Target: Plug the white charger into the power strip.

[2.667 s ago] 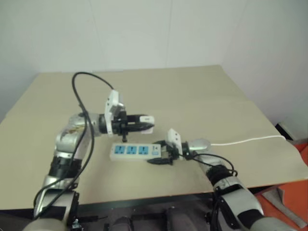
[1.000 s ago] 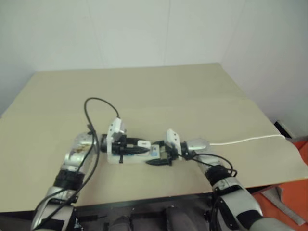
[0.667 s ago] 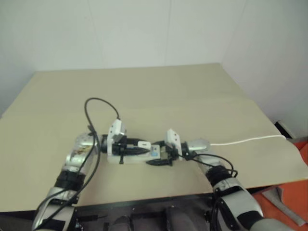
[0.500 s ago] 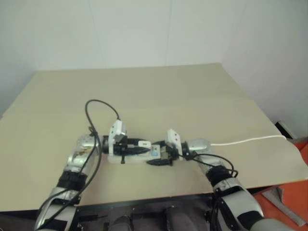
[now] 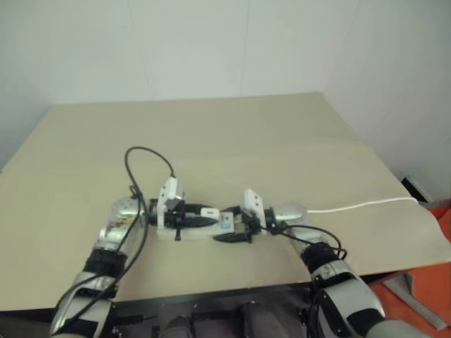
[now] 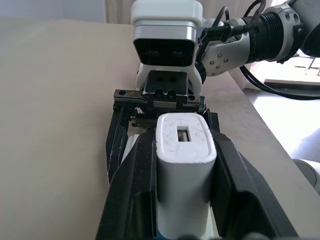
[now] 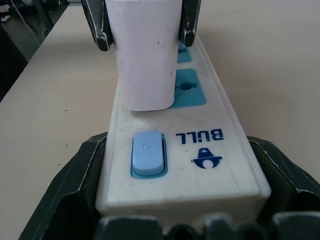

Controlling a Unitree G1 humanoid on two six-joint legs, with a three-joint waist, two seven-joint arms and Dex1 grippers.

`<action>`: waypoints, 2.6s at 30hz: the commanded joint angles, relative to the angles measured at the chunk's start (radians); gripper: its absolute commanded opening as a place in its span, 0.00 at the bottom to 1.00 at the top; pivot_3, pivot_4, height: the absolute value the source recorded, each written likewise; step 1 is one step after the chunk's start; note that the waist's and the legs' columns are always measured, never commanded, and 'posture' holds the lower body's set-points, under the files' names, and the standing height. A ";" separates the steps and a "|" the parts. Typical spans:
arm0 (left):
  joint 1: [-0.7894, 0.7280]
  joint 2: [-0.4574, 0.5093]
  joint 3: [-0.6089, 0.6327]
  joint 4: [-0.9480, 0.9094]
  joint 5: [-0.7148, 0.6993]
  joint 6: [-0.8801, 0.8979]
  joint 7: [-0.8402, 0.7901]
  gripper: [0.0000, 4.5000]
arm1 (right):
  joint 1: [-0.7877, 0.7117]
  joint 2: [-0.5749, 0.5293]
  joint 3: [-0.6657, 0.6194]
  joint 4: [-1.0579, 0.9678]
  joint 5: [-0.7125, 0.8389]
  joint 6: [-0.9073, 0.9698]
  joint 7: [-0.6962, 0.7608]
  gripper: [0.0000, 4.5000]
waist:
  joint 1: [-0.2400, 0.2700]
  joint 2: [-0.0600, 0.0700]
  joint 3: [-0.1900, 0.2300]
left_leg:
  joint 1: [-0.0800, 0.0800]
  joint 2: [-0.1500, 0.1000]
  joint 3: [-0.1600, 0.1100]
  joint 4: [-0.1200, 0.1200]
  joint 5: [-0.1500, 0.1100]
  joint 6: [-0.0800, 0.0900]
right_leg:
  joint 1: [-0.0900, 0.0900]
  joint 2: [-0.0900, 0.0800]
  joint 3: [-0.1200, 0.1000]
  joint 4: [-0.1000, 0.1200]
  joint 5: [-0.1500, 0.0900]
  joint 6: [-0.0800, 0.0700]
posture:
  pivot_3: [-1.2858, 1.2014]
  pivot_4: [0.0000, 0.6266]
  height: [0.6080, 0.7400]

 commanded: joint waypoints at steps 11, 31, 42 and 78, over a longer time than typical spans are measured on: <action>0.054 0.092 -0.062 0.185 0.123 -0.079 0.007 0.23 | 0.010 0.005 0.026 0.002 -0.004 0.016 0.014 0.77 | 0.001 0.000 -0.008 | 0.007 0.003 -0.001 -0.006 0.000 0.000 | 0.001 0.005 0.002 0.001 -0.001 -0.002 | 0.52 0.24 1.00; 0.129 0.156 -0.058 0.200 0.130 -0.089 0.018 0.23 | 0.003 -0.001 0.033 0.010 -0.003 0.009 0.010 0.77 | -0.002 0.001 -0.021 | 0.015 0.002 0.001 -0.014 0.000 0.000 | 0.003 0.011 0.015 0.001 -0.006 -0.010 | 0.52 0.24 1.00; 0.050 0.122 -0.022 0.128 0.051 0.000 -0.002 0.58 | 0.002 -0.002 0.041 0.010 -0.002 0.007 0.011 0.77 | -0.001 0.003 -0.022 | 0.015 0.001 0.002 -0.015 0.000 0.000 | 0.000 0.013 0.019 0.001 -0.006 -0.010 | 0.52 0.24 1.00; -0.116 0.250 0.151 -0.209 -0.207 0.361 -0.111 1.00 | 0.214 -0.268 -0.084 -0.604 0.132 0.208 -0.060 0.99 | 0.045 -0.006 -0.006 | -0.020 -0.001 0.001 -0.012 -0.001 -0.001 | -0.021 0.011 0.019 -0.012 -0.001 -0.001 | 0.52 0.24 1.00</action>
